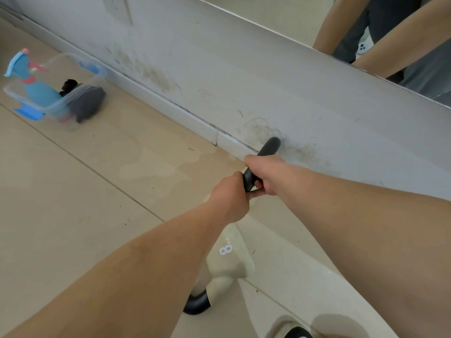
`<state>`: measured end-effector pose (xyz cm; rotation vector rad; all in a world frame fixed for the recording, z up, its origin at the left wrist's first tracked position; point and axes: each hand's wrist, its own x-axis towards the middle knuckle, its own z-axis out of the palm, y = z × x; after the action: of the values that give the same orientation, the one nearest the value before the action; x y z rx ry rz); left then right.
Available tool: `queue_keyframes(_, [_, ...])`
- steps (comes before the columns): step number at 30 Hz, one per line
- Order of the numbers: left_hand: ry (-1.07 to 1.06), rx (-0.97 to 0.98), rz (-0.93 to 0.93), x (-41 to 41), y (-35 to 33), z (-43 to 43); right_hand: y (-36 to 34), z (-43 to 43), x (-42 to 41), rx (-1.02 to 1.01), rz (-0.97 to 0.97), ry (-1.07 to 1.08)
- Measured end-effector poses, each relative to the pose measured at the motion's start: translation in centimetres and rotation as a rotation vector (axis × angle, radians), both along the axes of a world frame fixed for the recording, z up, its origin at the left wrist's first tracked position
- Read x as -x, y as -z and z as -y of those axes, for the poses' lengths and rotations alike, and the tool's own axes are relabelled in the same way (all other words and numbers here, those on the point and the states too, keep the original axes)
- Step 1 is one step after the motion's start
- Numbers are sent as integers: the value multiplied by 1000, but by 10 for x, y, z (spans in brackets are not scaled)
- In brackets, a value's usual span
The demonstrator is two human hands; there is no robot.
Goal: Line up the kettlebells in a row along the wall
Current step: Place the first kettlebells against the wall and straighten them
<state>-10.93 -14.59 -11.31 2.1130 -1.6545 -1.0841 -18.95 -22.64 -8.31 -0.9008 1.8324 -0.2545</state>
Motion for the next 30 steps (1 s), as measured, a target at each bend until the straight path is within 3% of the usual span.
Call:
queue_keyframes(23, [4, -12, -37, -3, 0, -5, 5, 0, 1, 4, -9, -10])
queue_keyframes(30, [-10, -71, 13, -9, -7, -17, -19, 0, 18, -118, 15, -172])
